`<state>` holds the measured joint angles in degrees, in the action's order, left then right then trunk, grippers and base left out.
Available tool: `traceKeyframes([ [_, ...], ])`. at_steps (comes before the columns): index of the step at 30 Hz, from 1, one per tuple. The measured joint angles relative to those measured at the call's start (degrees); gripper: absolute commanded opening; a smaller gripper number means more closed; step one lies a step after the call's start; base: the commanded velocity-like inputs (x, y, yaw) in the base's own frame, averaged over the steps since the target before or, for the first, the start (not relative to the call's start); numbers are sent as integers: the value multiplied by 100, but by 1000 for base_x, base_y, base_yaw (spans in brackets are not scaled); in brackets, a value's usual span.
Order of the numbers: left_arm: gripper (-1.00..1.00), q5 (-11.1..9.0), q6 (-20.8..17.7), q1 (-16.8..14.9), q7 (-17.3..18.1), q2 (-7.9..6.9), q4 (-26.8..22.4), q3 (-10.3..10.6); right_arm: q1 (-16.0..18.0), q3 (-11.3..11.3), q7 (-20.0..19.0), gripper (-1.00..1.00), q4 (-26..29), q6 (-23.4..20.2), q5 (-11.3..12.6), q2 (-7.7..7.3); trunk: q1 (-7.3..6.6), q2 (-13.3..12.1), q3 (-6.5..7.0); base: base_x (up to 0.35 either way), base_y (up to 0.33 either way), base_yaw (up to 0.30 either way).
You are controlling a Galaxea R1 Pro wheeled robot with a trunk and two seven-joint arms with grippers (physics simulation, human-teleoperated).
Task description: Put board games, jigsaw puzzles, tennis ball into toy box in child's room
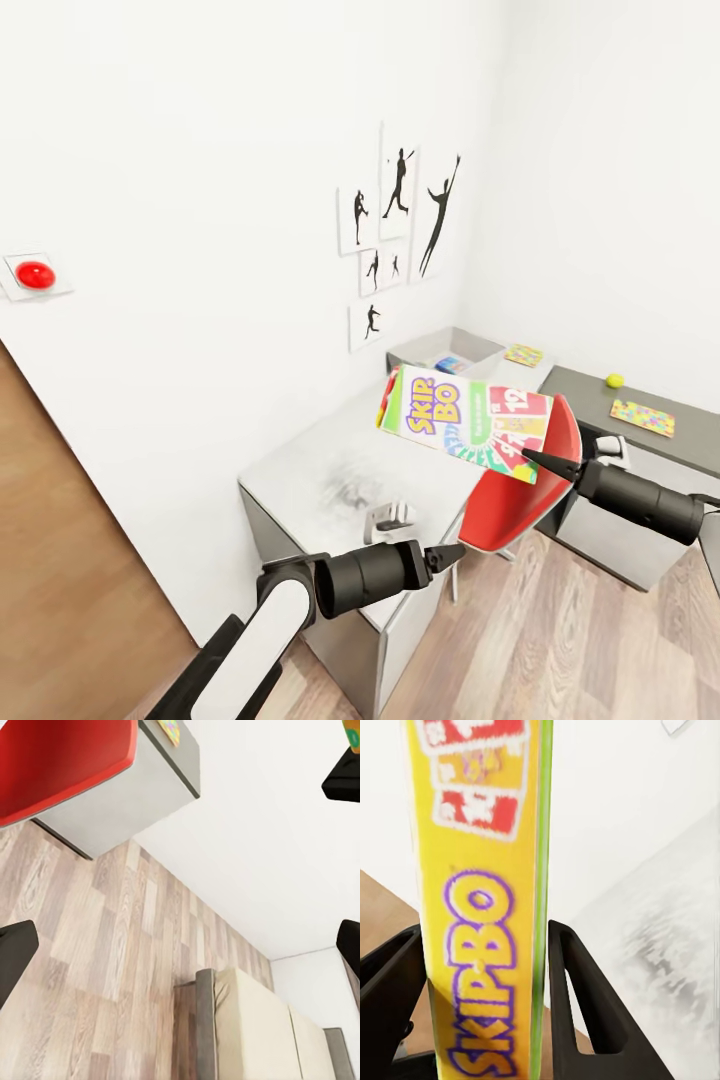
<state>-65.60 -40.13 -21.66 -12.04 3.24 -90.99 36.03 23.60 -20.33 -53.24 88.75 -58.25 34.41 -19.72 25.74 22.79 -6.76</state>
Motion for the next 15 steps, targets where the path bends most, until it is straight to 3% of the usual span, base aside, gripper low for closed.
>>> traceKeyframes([
  [15,100,4,3,1,-9,0,0,8,-1,-13,-20,-100,80,11,-19,-42,0,0,0,67,-251,0],
])
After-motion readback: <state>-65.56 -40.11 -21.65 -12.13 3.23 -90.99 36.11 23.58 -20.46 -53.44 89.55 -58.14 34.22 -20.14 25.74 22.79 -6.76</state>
